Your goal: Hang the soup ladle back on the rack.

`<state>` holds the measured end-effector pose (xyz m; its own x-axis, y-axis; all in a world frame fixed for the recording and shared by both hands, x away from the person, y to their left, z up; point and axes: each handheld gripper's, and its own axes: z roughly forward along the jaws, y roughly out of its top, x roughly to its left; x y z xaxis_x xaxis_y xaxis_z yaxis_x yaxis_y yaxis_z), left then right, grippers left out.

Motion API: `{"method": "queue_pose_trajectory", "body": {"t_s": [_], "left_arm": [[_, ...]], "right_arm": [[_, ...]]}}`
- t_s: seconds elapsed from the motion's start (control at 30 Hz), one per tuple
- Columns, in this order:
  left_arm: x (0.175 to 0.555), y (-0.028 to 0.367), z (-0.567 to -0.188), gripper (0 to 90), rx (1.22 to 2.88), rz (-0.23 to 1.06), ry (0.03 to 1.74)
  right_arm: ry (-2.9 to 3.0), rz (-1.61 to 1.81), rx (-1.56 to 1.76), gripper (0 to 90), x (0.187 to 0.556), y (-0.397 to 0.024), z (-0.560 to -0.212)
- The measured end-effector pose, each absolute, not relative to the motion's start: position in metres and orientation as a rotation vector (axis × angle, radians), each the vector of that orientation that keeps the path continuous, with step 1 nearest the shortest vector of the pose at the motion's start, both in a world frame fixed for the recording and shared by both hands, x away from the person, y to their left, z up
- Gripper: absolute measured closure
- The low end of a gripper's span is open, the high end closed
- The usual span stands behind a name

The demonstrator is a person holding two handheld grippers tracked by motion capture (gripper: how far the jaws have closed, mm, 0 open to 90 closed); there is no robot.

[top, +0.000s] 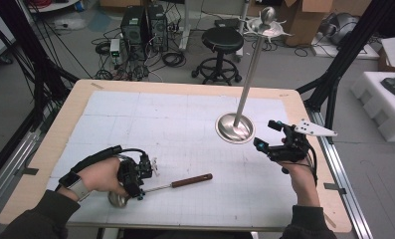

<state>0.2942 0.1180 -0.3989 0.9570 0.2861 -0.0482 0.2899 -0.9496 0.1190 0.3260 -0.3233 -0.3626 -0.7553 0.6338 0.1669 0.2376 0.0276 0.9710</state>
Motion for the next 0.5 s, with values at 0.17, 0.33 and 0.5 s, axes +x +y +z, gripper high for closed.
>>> {"method": "queue_pose_trajectory", "body": {"t_s": [0.17,0.33,0.5], "left_arm": [[0.2949,0.1137,-0.404,66.4,3.021,-0.075,0.446],[0.294,0.1118,-0.4065,75.7,3.049,-0.068,0.434],[0.2901,0.1095,-0.4069,84.0,3.06,0.003,0.428]], "right_arm": [[1.988,1.788,0.894,0.0,0.3259,-0.3254,-0.3621],[1.993,1.787,0.893,0.0,0.3258,-0.325,-0.3623],[2.001,1.772,0.903,0.0,0.3265,-0.3243,-0.3634]]}}
